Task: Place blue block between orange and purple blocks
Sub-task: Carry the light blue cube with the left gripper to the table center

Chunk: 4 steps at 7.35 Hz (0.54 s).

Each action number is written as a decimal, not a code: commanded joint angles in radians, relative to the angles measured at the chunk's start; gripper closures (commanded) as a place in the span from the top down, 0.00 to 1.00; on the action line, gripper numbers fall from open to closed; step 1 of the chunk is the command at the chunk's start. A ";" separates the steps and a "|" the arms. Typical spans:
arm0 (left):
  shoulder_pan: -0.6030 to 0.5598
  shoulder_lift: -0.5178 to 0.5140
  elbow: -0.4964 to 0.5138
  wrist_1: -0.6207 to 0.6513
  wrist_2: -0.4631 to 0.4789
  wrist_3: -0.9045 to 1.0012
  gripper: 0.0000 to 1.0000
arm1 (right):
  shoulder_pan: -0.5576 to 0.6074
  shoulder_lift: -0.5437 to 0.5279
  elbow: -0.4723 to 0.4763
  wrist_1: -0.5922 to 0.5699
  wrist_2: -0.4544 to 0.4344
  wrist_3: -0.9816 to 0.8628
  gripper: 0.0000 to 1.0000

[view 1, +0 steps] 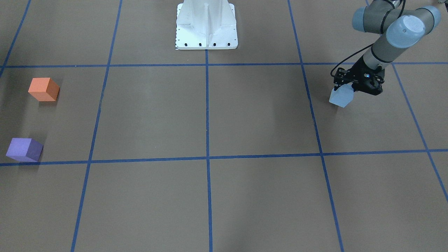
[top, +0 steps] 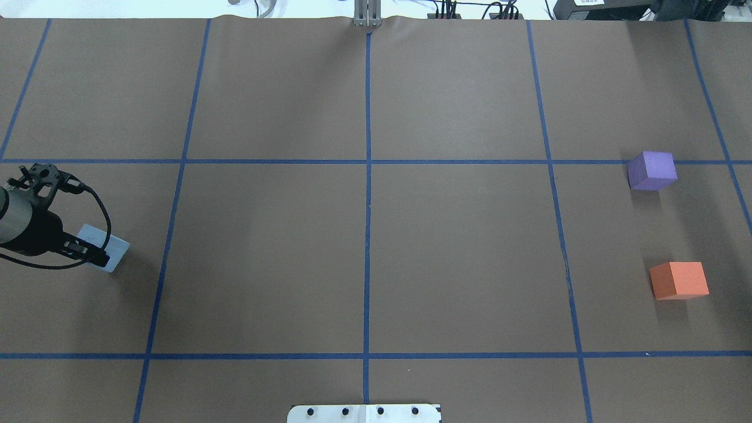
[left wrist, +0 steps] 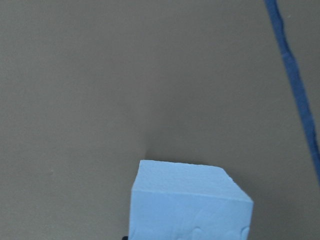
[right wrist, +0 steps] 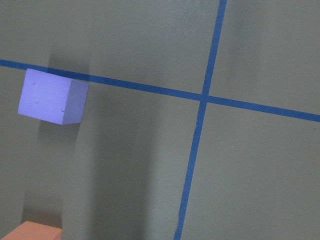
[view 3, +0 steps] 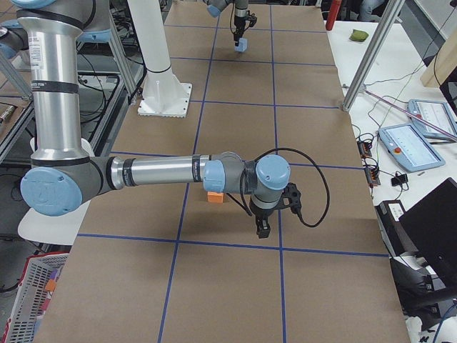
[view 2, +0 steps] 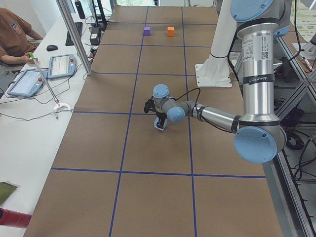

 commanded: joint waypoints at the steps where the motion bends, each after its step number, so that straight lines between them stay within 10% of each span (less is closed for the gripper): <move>1: -0.040 -0.171 -0.104 0.290 -0.008 -0.049 0.00 | -0.008 0.027 0.013 -0.001 -0.009 -0.001 1.00; 4: 0.006 -0.649 0.007 0.642 -0.002 -0.264 0.00 | -0.038 0.027 0.010 -0.003 -0.003 0.001 1.00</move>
